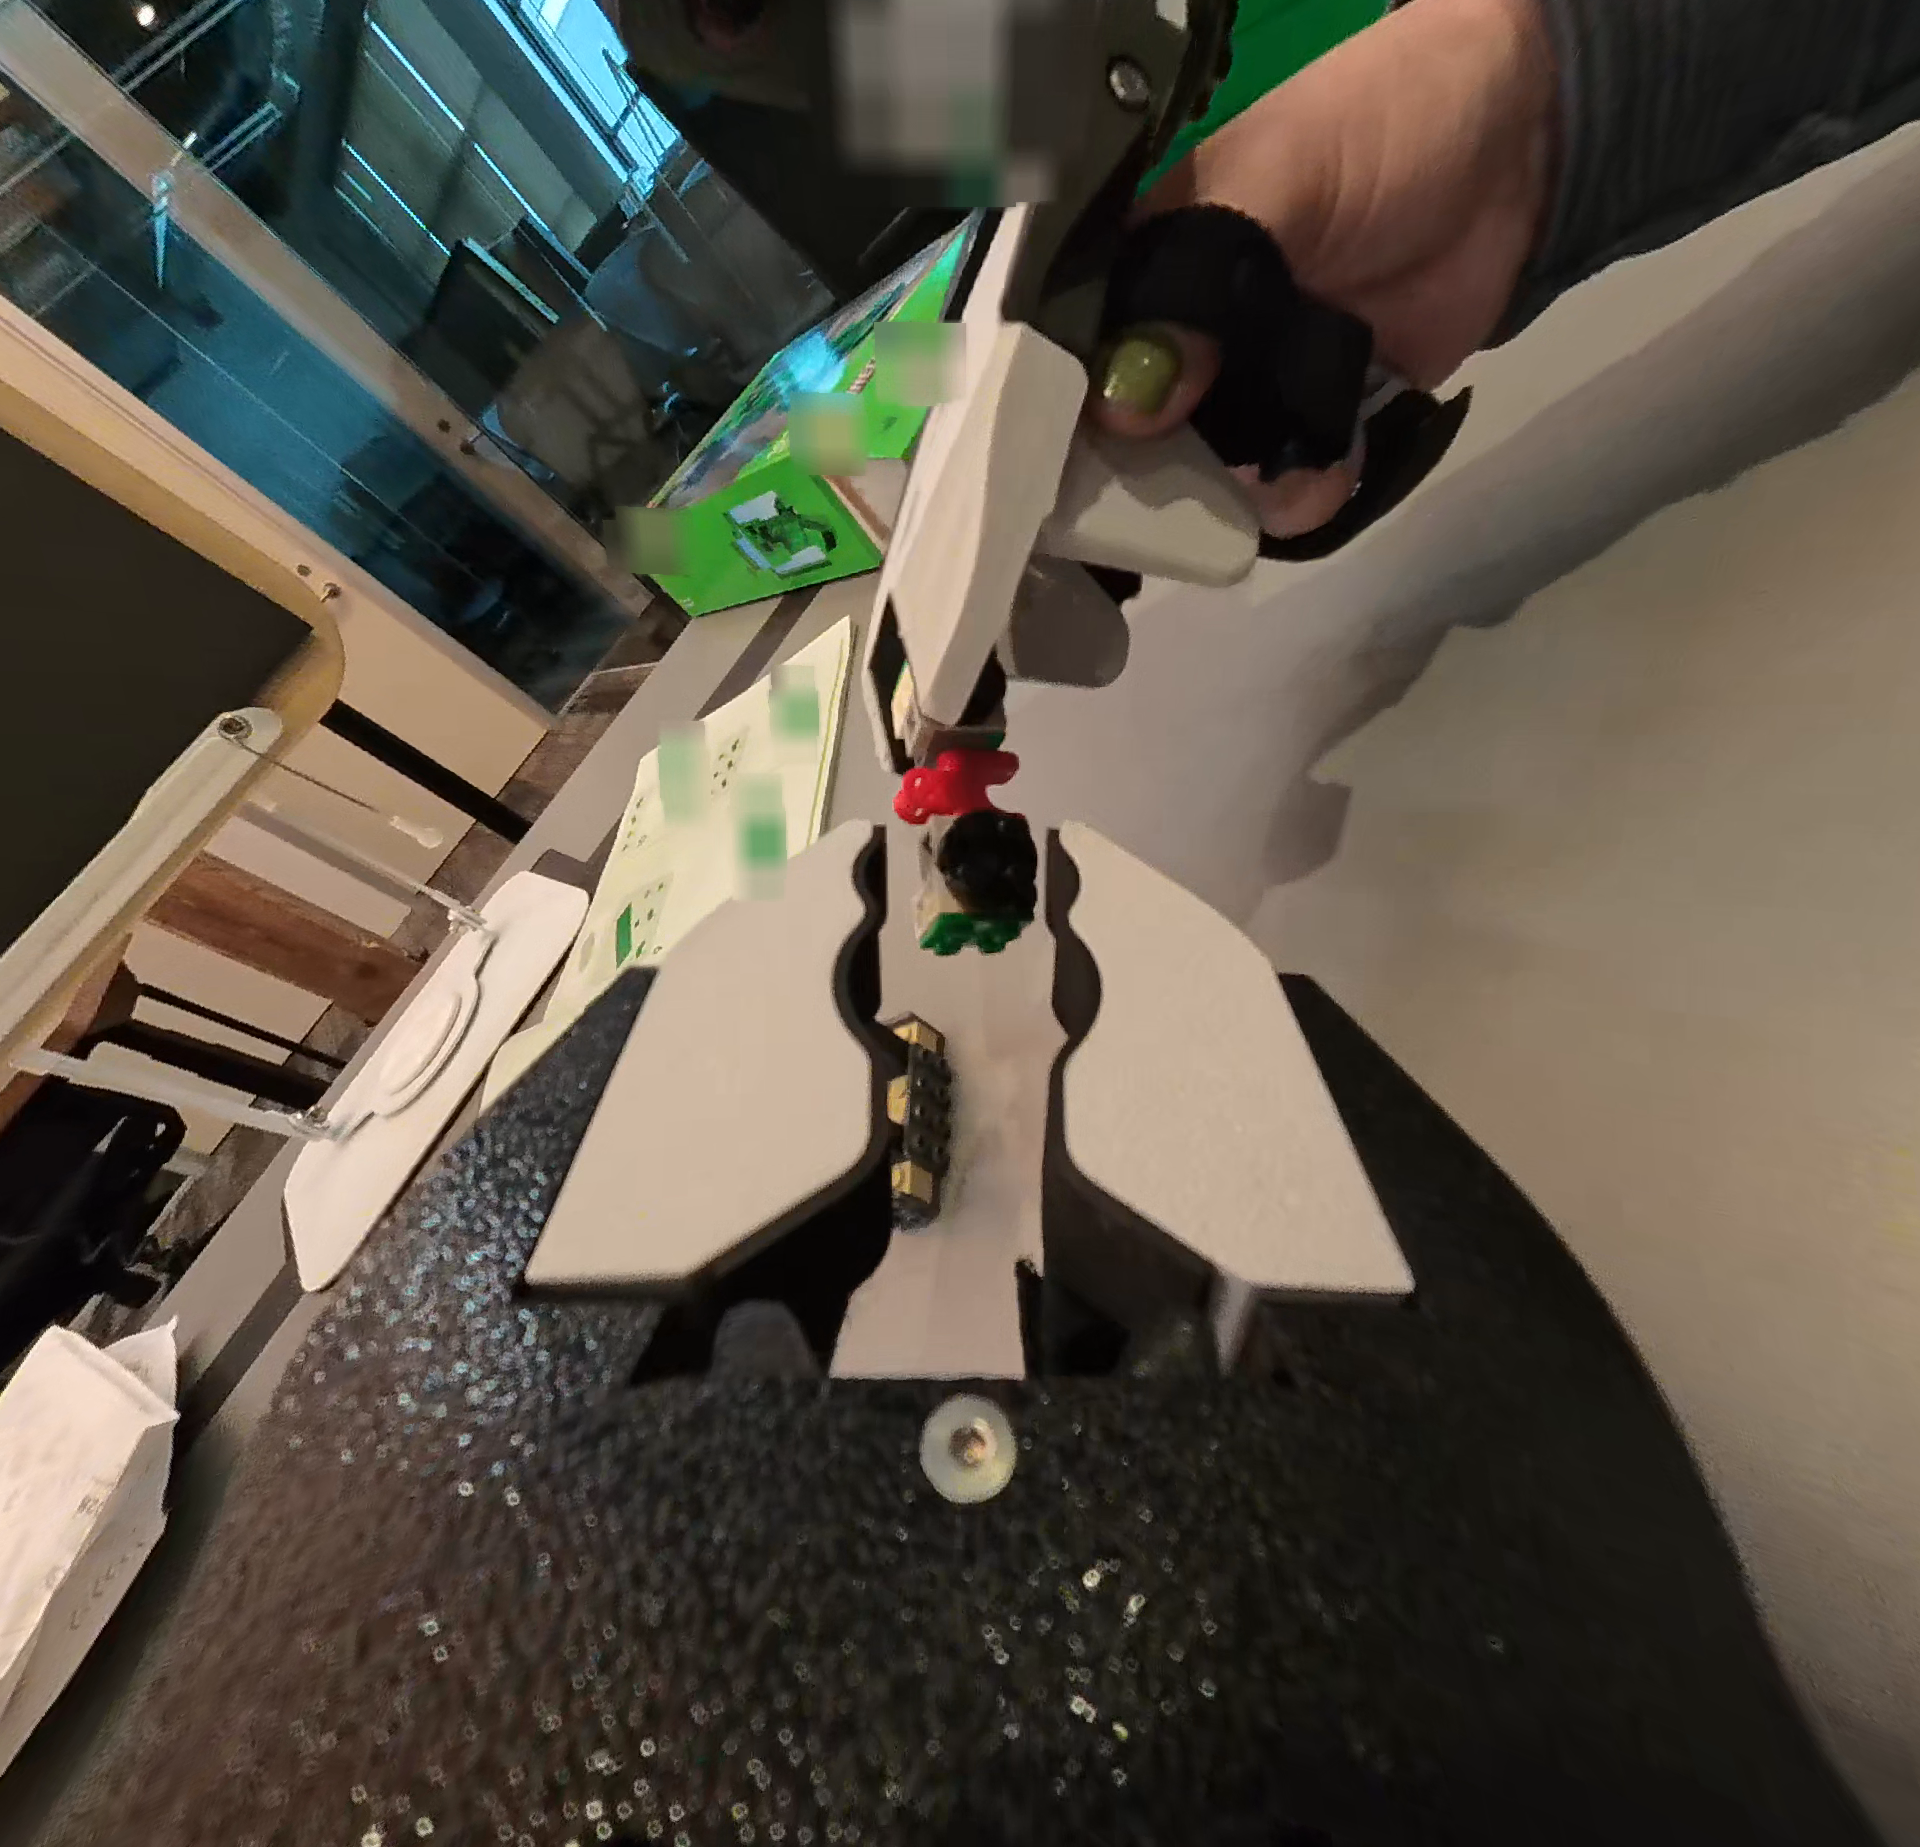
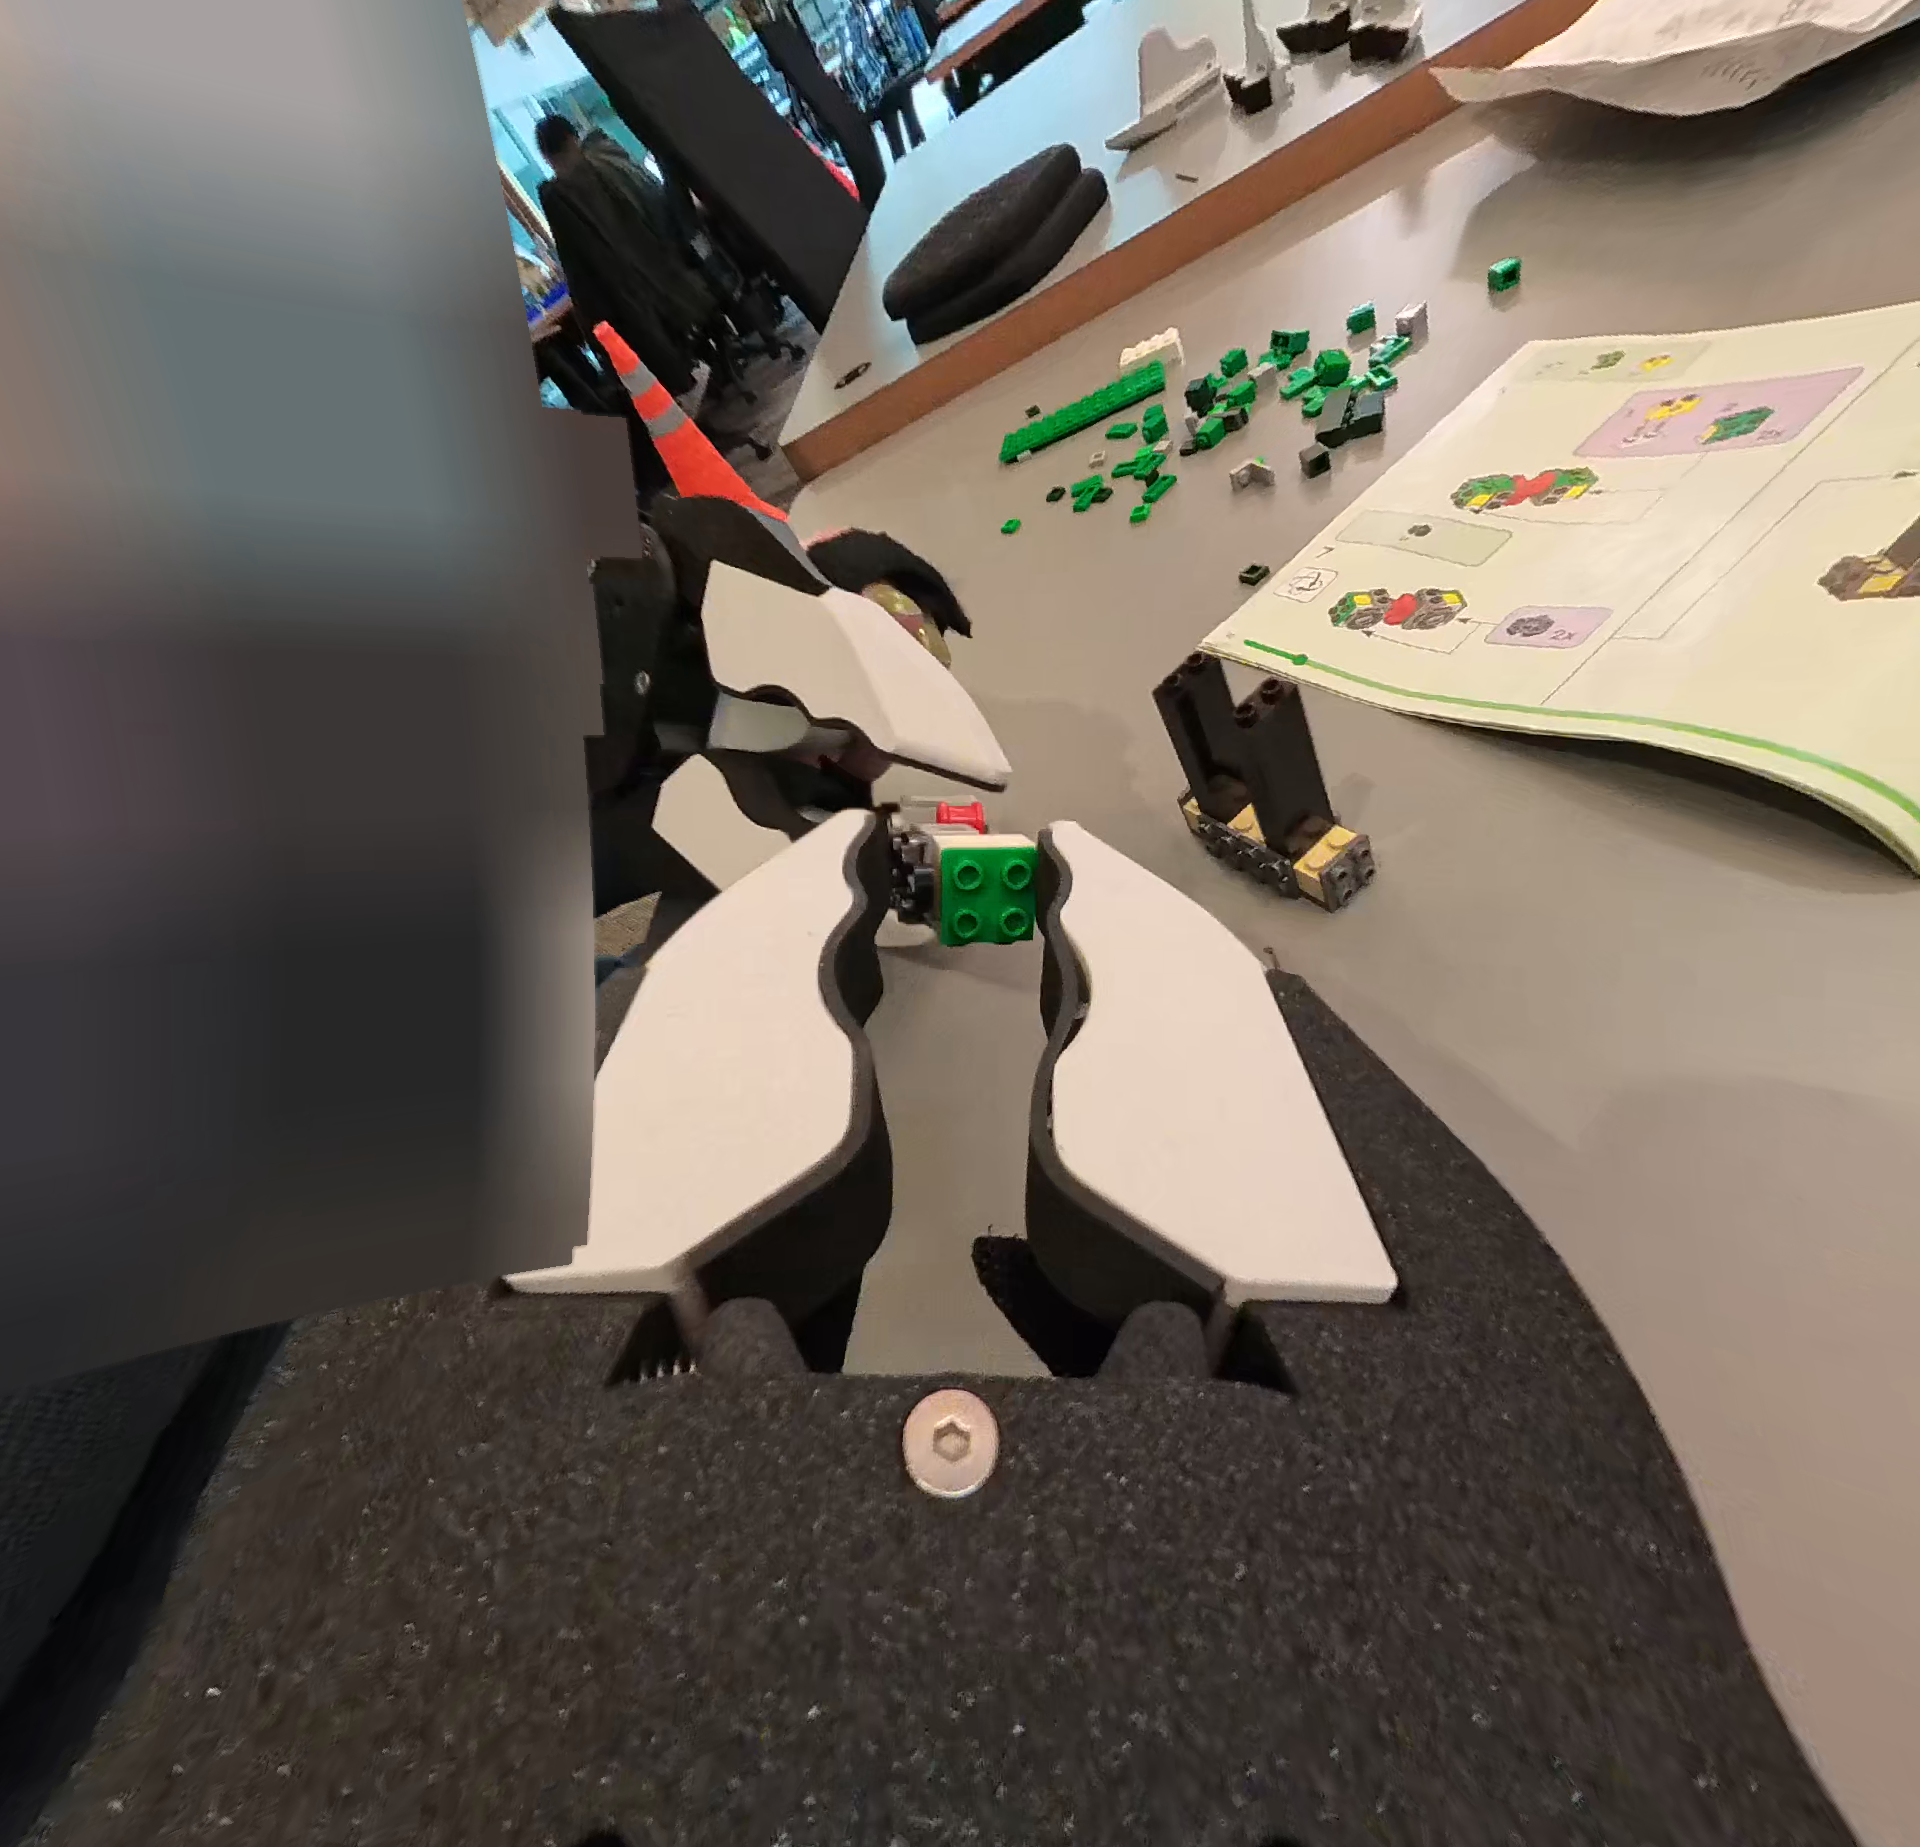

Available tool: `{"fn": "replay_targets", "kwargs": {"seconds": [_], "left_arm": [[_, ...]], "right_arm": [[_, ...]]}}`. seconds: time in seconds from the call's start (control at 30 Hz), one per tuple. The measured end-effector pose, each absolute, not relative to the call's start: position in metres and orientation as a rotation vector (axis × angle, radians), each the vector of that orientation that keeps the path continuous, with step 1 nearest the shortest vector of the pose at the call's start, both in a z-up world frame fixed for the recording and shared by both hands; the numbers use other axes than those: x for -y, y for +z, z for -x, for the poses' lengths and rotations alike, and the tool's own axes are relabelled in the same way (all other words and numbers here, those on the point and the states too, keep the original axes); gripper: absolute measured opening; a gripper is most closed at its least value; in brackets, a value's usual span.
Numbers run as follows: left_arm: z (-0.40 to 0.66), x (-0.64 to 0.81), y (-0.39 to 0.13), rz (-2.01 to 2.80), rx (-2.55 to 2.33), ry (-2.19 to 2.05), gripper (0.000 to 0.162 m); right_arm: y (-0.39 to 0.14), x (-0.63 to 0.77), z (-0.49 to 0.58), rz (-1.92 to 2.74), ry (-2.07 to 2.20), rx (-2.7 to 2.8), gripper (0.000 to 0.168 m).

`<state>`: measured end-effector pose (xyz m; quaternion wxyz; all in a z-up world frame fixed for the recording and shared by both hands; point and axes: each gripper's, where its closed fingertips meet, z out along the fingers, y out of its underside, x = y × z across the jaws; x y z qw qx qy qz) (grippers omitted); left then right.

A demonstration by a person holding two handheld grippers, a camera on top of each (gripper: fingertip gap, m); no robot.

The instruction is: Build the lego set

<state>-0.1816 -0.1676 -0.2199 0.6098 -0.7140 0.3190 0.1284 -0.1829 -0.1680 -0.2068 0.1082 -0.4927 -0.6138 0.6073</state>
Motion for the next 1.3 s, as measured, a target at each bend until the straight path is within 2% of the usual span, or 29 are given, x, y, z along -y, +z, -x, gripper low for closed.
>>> {"fn": "replay_targets", "kwargs": {"seconds": [0.17, 0.4, 0.6, 0.83, 1.3], "left_arm": [[0.180, 0.168, -0.219, 1.638, -0.747, 0.308, 0.021], [0.184, 0.171, -0.210, 1.699, -0.555, 0.095, 0.020], [0.186, 0.184, -0.205, 1.710, -0.465, -0.046, 0.020], [0.225, 0.192, -0.198, 1.715, -0.346, 0.024, 0.020], [0.298, 0.201, -0.208, 1.658, -0.110, 0.163, 0.020]], "right_arm": [[-0.204, 0.169, 0.183, 1.469, 1.855, 1.780, 0.034], [-0.185, 0.158, 0.175, 1.286, 1.833, 1.706, 0.049], [-0.186, 0.154, 0.168, 1.158, 1.672, 1.721, 0.050], [-0.203, 0.142, 0.188, 1.020, 1.336, 1.660, 0.049], [-0.217, 0.143, 0.198, 0.857, 1.136, 1.568, 0.045]]}}
